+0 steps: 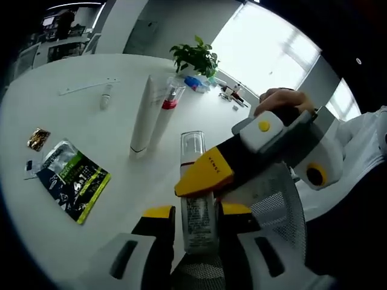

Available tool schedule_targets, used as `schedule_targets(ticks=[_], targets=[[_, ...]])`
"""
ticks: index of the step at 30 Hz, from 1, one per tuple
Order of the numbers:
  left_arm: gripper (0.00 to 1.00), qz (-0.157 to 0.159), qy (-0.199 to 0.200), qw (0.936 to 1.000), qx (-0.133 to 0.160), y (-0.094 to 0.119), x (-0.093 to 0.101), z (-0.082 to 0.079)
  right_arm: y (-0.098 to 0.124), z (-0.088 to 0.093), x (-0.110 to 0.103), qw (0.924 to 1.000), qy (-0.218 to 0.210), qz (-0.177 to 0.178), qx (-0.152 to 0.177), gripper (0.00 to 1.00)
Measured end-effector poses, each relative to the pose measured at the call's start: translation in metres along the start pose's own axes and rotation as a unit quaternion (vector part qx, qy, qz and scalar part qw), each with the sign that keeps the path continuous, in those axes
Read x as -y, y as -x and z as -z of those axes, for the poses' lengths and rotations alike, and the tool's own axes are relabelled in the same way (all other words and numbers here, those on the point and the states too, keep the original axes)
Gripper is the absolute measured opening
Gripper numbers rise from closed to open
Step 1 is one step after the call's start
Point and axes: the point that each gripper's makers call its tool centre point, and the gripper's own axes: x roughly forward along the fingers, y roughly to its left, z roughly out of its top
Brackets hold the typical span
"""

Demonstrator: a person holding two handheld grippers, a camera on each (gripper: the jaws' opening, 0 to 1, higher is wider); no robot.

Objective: Arrange the skincare products in the storage area until every visible bottle or jar stands upright without overlapping.

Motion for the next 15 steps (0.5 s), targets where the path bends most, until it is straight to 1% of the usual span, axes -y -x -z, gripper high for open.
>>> schedule_targets(ticks=[2,4,5,11,13,15], targets=[[0.18,0.001,0.000,1.0000,-0.006,-0.0016,0.0005,0.0020,-0.0012,0.0001,0.0008,1.0000,0.005,0.000,-0.001,0.13],[0.19,-0.003,0.000,1.0000,-0.009,-0.0011,-0.0010,0.0030,-0.0019,0.0004,0.0006,1.0000,0.007,-0.001,-0.004,0.13],[0.19,-0.003,0.003,1.0000,-0.009,0.0000,-0.0040,0.0029,-0.0021,0.0006,0.0008,1.0000,0.008,-0.001,-0.004,0.13],[0.19,-0.003,0.001,0.9999,-0.010,0.0003,-0.0058,0.0033,-0.0036,0.0013,0.0005,0.9999,0.015,-0.003,-0.005,0.13],[0.18,-0.007,0.002,0.9999,-0.011,0.0002,-0.0080,0.0036,-0.0045,0.0017,0.0001,0.9999,0.014,-0.005,-0.005,0.13],[0.18,-0.011,0.004,0.9999,-0.006,0.0001,-0.0080,0.0028,-0.0055,0.0029,-0.0005,0.9999,0.012,-0.005,-0.007,0.13]])
